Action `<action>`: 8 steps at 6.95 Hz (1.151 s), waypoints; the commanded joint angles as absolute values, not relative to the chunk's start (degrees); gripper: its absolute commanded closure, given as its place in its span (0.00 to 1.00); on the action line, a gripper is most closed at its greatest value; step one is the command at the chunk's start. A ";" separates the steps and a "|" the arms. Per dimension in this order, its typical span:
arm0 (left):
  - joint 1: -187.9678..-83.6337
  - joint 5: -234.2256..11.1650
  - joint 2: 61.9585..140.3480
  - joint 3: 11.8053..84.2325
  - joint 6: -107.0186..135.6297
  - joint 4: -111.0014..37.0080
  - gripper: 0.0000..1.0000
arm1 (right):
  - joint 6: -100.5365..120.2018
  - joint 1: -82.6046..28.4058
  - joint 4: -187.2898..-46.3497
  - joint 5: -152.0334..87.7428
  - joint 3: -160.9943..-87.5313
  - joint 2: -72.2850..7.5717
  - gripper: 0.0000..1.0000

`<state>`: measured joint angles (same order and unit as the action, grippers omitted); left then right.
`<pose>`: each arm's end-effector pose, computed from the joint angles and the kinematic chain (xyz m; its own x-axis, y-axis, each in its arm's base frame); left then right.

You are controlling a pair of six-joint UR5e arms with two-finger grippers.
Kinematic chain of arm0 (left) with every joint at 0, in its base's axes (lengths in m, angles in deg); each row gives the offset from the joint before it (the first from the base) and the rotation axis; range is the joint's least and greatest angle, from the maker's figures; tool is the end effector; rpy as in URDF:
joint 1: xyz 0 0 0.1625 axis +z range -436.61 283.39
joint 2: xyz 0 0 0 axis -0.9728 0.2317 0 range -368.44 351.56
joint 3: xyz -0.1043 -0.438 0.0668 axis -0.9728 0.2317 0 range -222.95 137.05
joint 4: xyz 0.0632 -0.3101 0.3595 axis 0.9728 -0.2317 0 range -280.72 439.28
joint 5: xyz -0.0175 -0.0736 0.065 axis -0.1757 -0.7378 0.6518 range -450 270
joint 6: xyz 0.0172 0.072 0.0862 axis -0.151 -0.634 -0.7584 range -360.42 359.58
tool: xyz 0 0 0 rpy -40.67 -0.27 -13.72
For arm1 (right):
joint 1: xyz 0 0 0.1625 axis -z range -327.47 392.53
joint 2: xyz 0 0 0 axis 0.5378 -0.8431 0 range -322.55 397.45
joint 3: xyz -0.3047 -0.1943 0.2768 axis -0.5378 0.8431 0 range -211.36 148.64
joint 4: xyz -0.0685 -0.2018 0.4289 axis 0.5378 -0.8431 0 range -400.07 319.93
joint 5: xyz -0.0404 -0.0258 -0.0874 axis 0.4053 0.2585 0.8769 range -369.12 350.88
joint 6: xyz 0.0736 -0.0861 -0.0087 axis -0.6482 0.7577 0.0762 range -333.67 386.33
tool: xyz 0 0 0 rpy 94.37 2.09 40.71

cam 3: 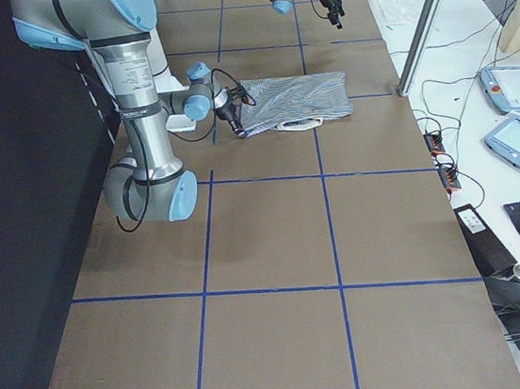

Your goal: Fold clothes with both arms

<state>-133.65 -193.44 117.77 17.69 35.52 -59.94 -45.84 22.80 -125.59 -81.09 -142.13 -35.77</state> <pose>0.3852 -0.7907 0.4537 0.7539 0.2845 -0.5922 0.1718 0.7846 0.5957 -0.6048 -0.2746 0.3314 0.8087 -0.1567 0.5670 -0.1233 0.8973 0.4239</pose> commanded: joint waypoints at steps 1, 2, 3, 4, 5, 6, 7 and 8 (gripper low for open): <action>-133.73 -193.44 117.77 17.69 35.52 -59.94 0.00 | -45.32 22.52 -125.59 -81.62 -142.36 -35.06 0.00; -133.65 -193.44 117.77 17.69 35.52 -59.94 0.00 | -39.90 19.38 -125.59 -83.20 -142.45 -33.84 0.00; -133.65 -193.44 117.77 17.69 35.52 -59.94 0.00 | -37.50 15.96 -126.03 -85.83 -141.84 -31.74 0.00; -133.65 -193.44 117.77 17.69 35.52 -59.94 0.00 | -35.21 13.83 -126.38 -88.37 -140.53 -28.67 0.00; -133.65 -193.44 117.86 17.69 35.52 -59.94 0.00 | -33.80 12.68 -126.38 -89.01 -136.69 -25.42 0.00; -133.65 -193.44 117.77 17.69 35.52 -59.94 0.00 | -32.30 12.49 -126.29 -89.02 -134.13 -24.17 0.00; -133.56 -193.44 117.77 17.69 35.52 -59.94 0.00 | -31.77 12.49 -126.64 -89.36 -133.40 -24.16 0.00; -133.47 -193.44 117.77 17.69 35.52 -59.94 0.00 | -31.33 12.67 -126.65 -90.32 -132.18 -24.42 0.00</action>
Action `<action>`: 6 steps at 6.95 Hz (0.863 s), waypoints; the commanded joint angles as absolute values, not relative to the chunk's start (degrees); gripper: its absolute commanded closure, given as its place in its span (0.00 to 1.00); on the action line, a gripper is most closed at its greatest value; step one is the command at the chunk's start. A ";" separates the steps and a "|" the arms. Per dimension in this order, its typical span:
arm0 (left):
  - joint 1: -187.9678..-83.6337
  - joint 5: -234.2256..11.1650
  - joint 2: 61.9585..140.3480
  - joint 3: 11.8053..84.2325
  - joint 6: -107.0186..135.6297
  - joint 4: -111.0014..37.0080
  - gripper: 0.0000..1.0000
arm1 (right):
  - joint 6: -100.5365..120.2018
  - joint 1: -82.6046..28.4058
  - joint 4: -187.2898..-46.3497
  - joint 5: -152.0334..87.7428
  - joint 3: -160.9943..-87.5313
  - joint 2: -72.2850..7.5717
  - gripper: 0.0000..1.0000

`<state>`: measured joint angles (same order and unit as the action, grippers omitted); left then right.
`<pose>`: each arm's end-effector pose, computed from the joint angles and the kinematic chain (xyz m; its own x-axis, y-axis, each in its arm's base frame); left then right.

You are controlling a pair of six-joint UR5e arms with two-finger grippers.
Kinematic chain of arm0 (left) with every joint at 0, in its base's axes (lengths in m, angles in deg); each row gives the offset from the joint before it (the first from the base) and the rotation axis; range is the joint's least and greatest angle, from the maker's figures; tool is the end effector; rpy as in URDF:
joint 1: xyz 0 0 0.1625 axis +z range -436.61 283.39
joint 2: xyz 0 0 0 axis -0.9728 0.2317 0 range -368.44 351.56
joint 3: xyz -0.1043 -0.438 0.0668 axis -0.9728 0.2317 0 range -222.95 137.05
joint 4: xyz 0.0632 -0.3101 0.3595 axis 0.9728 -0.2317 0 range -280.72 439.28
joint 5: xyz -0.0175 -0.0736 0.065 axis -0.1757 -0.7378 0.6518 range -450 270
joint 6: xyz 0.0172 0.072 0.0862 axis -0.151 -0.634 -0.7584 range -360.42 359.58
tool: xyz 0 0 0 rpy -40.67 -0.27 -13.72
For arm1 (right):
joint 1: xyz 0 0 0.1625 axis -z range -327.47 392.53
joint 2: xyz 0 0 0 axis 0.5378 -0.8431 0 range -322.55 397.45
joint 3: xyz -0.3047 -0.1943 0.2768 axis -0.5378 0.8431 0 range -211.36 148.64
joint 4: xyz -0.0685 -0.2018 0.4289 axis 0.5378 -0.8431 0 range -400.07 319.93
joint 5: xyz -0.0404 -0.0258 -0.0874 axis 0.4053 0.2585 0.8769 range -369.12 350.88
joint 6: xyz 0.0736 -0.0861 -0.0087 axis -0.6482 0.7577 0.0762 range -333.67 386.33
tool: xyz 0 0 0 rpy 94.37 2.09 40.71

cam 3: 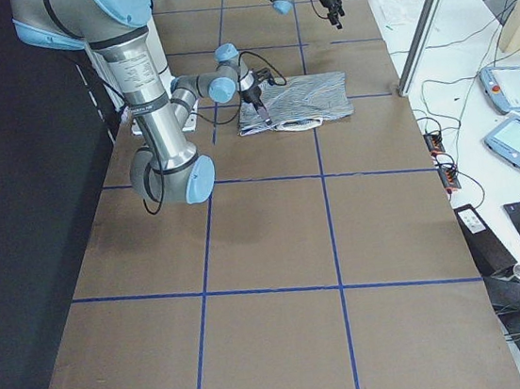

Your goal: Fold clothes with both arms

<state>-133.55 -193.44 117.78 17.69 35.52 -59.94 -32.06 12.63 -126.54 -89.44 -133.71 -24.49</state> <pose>0.3866 -0.7901 0.4536 0.7534 0.2859 -0.5922 0.1705 0.7848 0.5958 -0.6194 -0.3863 0.2774 0.8100 -0.2563 0.5275 -0.0243 0.8840 0.4668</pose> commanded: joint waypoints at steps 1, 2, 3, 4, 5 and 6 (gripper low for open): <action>-133.47 -193.44 117.77 17.69 35.52 -59.94 0.00 | -31.06 12.84 -126.65 -90.33 -131.73 -24.34 0.00; -133.38 -193.44 117.77 17.69 35.52 -59.94 0.00 | -30.97 13.02 -127.52 -90.77 -131.73 -24.42 0.00; -133.38 -193.44 117.77 17.69 35.52 -59.94 0.00 | -30.97 13.02 -129.87 -91.21 -131.90 -23.90 0.00; -133.30 -193.44 117.77 17.69 35.52 -60.02 0.00 | -30.80 13.02 -130.07 -91.21 -131.82 -24.07 0.00; -133.21 -193.44 117.77 17.69 35.52 -60.02 0.00 | -28.62 13.02 -130.33 -91.13 -131.73 -24.25 0.00; -133.12 -193.44 117.77 17.69 35.52 -60.37 0.00 | -28.25 13.02 -131.21 -91.04 -131.73 -24.25 0.00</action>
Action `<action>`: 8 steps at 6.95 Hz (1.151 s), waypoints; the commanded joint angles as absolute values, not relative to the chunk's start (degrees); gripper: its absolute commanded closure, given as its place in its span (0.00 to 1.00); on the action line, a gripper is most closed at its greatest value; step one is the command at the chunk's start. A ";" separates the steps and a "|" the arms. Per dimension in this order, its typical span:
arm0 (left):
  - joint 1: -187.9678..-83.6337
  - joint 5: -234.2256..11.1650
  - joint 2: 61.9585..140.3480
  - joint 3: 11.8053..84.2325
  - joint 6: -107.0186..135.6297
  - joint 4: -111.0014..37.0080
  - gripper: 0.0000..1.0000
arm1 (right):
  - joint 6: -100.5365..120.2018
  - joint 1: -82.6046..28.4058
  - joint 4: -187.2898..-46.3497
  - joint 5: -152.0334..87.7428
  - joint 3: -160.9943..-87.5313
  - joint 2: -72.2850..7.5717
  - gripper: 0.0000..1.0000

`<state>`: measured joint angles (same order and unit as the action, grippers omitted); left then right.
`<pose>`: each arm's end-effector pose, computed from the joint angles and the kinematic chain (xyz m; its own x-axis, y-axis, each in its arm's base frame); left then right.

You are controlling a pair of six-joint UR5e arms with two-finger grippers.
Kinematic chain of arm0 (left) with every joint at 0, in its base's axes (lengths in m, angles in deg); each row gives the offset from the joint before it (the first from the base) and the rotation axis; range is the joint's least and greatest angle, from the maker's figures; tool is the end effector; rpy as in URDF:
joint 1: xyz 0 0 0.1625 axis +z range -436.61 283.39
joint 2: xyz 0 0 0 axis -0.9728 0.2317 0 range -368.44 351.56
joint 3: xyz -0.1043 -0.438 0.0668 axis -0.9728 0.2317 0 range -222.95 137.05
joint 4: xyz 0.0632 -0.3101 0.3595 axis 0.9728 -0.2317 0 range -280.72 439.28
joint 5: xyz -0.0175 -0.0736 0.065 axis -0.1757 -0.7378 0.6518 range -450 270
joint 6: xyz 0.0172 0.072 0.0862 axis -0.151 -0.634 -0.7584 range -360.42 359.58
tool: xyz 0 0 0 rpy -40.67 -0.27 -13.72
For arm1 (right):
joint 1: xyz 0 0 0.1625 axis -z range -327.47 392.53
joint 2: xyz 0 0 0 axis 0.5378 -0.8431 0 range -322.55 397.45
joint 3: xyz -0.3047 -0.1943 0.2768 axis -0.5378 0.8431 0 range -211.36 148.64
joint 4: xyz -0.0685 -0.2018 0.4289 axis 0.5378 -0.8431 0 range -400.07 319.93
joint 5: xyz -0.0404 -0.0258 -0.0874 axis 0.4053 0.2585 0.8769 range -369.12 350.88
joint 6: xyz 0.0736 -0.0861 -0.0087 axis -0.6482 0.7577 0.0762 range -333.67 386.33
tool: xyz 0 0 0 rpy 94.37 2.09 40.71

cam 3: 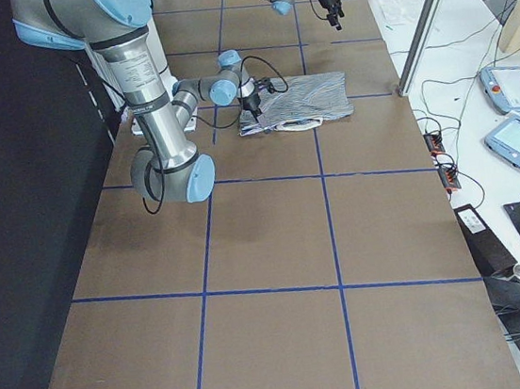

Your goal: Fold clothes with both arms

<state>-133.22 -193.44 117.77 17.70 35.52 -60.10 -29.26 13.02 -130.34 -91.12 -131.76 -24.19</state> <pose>0.3910 -0.7877 0.4532 0.7508 0.2916 -0.5927 0.1669 0.7844 0.5974 -0.6317 -0.3820 0.3011 0.8417 -0.2955 0.4519 0.0767 0.8939 0.4416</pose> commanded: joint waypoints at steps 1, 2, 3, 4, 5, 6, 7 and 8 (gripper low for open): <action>-133.12 -193.44 117.77 17.69 35.52 -60.38 0.00 | -27.64 13.02 -132.09 -91.04 -131.81 -24.25 0.00; -133.12 -193.44 117.77 17.69 35.52 -60.38 0.00 | -26.33 12.50 -132.96 -91.04 -131.90 -24.25 0.00; -133.12 -193.44 117.77 17.69 35.52 -60.38 0.00 | -24.57 11.62 -133.06 -91.04 -131.90 -24.51 0.00; -133.12 -193.44 117.77 17.69 35.52 -60.38 0.00 | -23.42 10.74 -133.15 -91.12 -131.90 -24.69 0.00; -133.12 -193.44 117.77 17.69 35.52 -60.55 0.00 | -22.72 9.95 -133.15 -91.13 -131.90 -25.47 0.00; -133.12 -193.44 117.77 17.69 35.52 -60.55 0.00 | -21.75 9.16 -133.15 -91.39 -131.90 -26.70 0.00; -133.12 -193.44 117.77 17.69 35.52 -60.55 0.00 | -21.66 8.37 -133.15 -92.43 -132.16 -28.01 0.00; -133.12 -193.44 117.77 17.69 35.52 -60.55 0.00 | -21.65 7.67 -133.06 -93.23 -132.43 -27.94 0.00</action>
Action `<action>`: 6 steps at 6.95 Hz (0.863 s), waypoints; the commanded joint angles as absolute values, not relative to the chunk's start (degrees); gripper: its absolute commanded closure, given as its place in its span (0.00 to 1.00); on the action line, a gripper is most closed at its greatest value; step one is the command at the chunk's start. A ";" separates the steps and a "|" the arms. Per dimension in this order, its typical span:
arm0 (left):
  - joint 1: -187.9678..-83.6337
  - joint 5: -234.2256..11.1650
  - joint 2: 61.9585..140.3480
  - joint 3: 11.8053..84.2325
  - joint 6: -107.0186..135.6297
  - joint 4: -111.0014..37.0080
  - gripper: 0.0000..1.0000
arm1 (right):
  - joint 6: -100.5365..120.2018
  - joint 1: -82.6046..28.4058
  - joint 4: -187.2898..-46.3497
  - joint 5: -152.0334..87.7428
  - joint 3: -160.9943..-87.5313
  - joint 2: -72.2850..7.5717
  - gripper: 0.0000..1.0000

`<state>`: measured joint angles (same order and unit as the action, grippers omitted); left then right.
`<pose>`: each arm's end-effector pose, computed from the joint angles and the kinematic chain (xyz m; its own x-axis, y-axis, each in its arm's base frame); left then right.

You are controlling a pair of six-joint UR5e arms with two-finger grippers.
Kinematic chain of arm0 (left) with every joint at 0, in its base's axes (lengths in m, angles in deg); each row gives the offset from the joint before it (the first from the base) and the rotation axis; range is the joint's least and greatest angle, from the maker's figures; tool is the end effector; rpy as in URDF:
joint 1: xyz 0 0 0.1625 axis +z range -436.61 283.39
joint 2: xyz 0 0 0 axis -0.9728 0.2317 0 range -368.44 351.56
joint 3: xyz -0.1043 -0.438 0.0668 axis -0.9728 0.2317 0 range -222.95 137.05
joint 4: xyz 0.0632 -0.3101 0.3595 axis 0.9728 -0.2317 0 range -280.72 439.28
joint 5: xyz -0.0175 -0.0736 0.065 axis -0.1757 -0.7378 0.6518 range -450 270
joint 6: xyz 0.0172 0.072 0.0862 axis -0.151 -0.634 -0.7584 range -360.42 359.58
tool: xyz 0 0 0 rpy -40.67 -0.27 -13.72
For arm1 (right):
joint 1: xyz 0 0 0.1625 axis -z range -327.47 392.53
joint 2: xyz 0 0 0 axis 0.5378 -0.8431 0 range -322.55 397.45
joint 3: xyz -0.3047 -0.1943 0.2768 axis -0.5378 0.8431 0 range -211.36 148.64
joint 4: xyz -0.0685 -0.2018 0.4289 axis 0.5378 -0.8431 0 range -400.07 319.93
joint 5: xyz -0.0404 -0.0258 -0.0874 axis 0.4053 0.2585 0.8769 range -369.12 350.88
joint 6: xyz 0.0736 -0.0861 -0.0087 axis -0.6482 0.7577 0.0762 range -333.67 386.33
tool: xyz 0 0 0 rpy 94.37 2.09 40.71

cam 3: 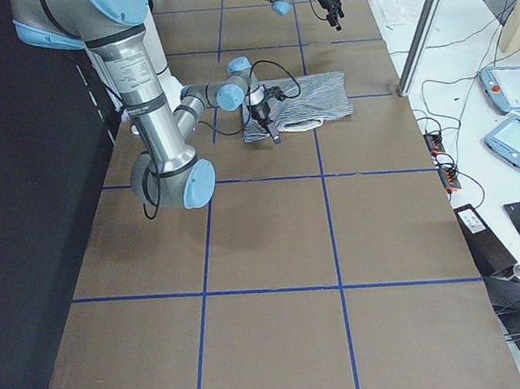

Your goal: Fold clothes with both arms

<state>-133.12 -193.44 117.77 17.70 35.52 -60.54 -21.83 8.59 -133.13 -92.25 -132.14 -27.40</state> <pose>0.3923 -0.7869 0.4521 0.7478 0.2967 -0.5939 0.1680 0.7809 0.6017 -0.5902 -0.4227 0.3452 0.8802 -0.3338 0.3373 0.1677 0.8837 0.4369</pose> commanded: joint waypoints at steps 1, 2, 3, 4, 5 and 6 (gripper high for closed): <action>-133.12 -193.44 117.77 17.78 35.52 -60.55 0.00 | -21.83 7.49 -132.97 -93.50 -132.95 -27.42 0.00; -133.12 -193.44 117.77 17.78 35.52 -60.55 0.00 | -22.09 7.31 -132.97 -94.19 -134.87 -27.24 0.00; -133.12 -193.44 117.77 17.78 35.52 -60.55 0.00 | -22.44 6.26 -132.80 -95.77 -135.59 -26.19 0.00; -133.12 -193.53 117.77 17.78 35.52 -60.55 0.00 | -22.62 4.60 -133.06 -95.96 -134.55 -23.05 0.00; -133.12 -194.75 117.77 17.78 35.52 -60.64 0.00 | -22.62 3.10 -132.97 -96.39 -131.06 -18.67 0.00; -133.12 -195.37 117.68 17.78 35.52 -60.64 0.00 | -22.80 1.87 -132.89 -97.01 -124.76 -12.88 0.00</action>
<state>-133.12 -194.50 117.75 17.78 35.52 -60.61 -22.63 3.52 -132.96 -96.31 -130.86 -19.16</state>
